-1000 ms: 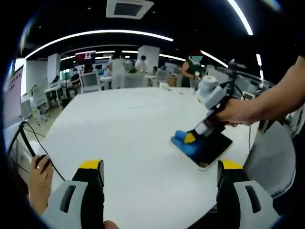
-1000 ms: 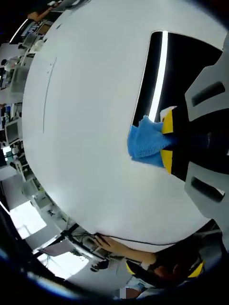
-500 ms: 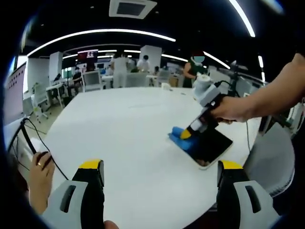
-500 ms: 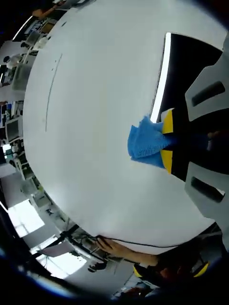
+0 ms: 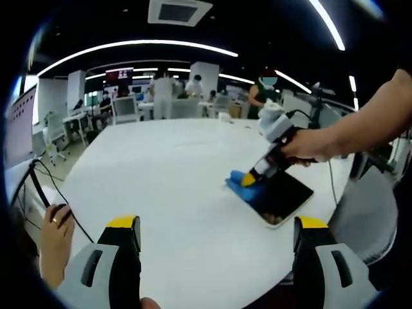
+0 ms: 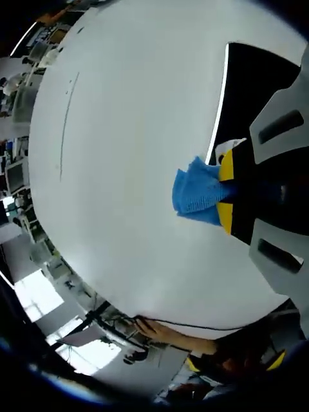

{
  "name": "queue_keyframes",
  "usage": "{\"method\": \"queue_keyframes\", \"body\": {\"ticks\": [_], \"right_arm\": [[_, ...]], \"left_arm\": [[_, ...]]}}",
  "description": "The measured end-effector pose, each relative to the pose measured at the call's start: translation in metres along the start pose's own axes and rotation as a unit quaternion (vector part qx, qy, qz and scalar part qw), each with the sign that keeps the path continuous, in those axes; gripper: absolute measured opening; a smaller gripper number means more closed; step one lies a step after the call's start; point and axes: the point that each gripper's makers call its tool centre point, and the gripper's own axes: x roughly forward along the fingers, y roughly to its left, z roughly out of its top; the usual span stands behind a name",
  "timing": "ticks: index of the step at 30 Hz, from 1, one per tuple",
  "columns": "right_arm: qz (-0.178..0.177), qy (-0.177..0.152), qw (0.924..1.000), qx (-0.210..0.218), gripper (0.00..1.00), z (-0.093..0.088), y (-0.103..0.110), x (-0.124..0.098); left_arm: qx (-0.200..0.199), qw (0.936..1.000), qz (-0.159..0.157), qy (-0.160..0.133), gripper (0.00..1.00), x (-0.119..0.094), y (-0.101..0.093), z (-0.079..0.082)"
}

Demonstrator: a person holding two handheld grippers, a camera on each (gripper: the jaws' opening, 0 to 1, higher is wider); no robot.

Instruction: Wipe the mirror surface with the cleaning cloth until all visible marks leave the cleaned area.

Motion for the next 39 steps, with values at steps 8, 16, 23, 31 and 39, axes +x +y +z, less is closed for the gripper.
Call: {"method": "queue_keyframes", "body": {"ticks": [8,16,23,31,39], "right_arm": [[-0.017,-0.004,0.9999,0.002,0.04,0.006,0.0,0.001],[-0.005,-0.004,0.9999,-0.009,0.04,0.005,-0.003,0.001],[0.0,-0.004,1.0,-0.006,0.04,0.005,-0.003,0.0],[-0.006,0.0,1.0,0.005,0.04,0.001,-0.013,-0.004],[-0.012,0.003,0.9999,0.002,0.04,-0.002,-0.023,-0.009]], "left_arm": [[0.0,1.0,0.003,0.005,0.99,-0.006,0.0,-0.004],[0.0,1.0,0.005,0.001,0.99,-0.008,0.002,-0.002],[-0.002,1.0,0.005,0.001,0.99,-0.01,-0.001,-0.005],[-0.007,1.0,0.003,0.0,0.99,-0.009,-0.004,-0.004],[0.0,1.0,0.0,-0.001,0.99,-0.007,-0.007,-0.001]]}}
